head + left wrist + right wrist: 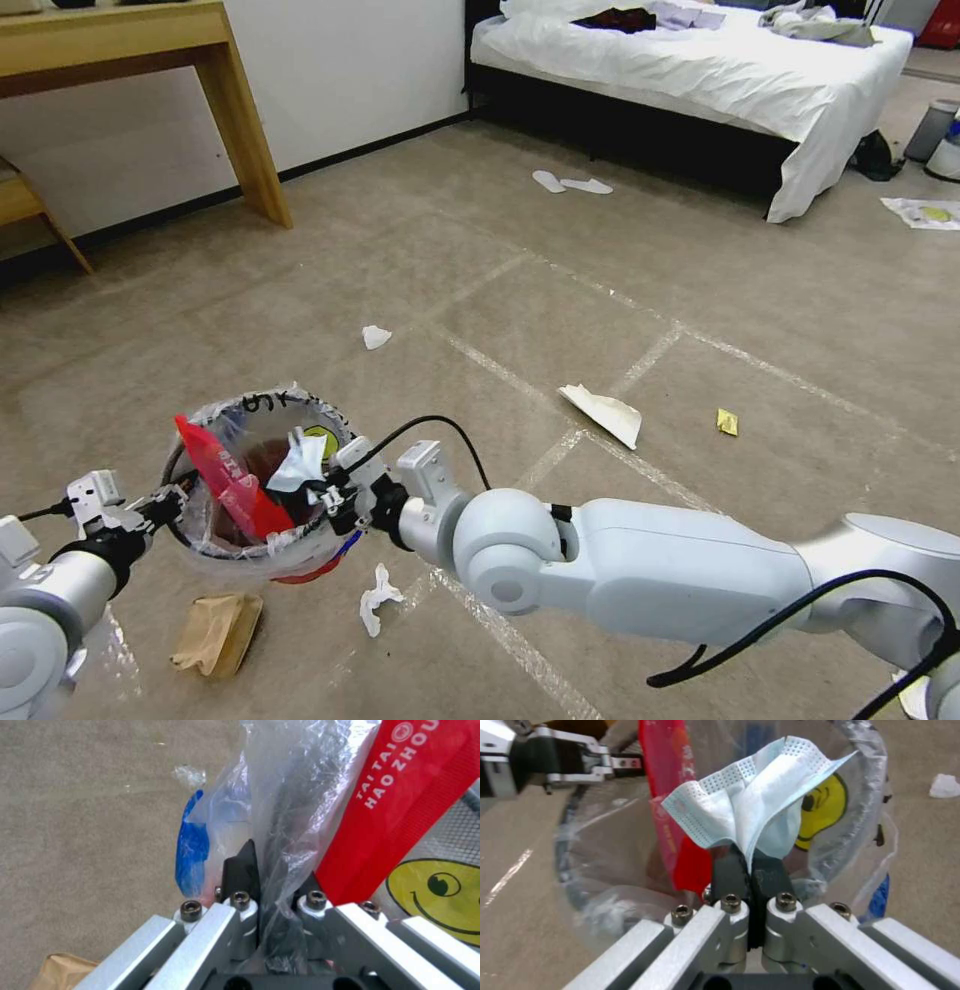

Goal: Pick up the trash bin and place the garbage on the floor into it.

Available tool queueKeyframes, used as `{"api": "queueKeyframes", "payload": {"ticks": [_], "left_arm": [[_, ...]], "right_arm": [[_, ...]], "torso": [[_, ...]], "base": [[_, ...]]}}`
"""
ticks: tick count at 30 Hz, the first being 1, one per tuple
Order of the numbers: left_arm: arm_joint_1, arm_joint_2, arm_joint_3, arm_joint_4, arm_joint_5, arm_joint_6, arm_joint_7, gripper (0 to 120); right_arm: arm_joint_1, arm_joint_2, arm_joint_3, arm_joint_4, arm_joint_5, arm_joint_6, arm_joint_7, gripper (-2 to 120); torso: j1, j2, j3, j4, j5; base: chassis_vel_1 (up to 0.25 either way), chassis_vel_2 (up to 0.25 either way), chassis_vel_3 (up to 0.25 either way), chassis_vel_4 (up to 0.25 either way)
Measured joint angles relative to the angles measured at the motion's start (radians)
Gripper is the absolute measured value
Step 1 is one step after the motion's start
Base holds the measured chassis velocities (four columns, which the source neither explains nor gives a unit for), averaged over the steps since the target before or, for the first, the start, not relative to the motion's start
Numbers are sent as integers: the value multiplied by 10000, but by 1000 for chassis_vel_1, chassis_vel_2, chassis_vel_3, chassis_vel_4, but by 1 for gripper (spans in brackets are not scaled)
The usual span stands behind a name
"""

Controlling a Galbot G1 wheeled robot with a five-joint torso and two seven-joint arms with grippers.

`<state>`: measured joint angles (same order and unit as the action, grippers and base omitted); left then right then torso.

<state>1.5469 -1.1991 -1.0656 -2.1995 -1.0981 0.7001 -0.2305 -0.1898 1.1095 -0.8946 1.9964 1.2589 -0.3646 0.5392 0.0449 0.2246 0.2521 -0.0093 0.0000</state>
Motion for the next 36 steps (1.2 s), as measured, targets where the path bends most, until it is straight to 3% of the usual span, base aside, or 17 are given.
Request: {"api": "queueKeyframes", "payload": {"ticks": [27,31,32,36], "left_arm": [[120,-62,-7,-168,38,-11,9,3],[98,-66,19,-142,45,-11,13,3],[92,-61,25,-134,45,-11,20,3],[92,-60,36,-126,45,-11,31,3]], "right_arm": [[67,674,-180,-511,-117,3,-23,0],[71,673,-219,-451,-113,-14,77,12],[62,662,-238,-439,-114,-78,171,22],[62,709,-245,-446,-116,-131,285,32]], "torso": [[0,0,0,1,-1],[0,0,0,1,-1],[0,0,1,0,0],[-1,0,0,0,0]], "base": [[0,0,0,0],[0,0,0,0],[0,0,0,0],[0,0,0,0]]}}
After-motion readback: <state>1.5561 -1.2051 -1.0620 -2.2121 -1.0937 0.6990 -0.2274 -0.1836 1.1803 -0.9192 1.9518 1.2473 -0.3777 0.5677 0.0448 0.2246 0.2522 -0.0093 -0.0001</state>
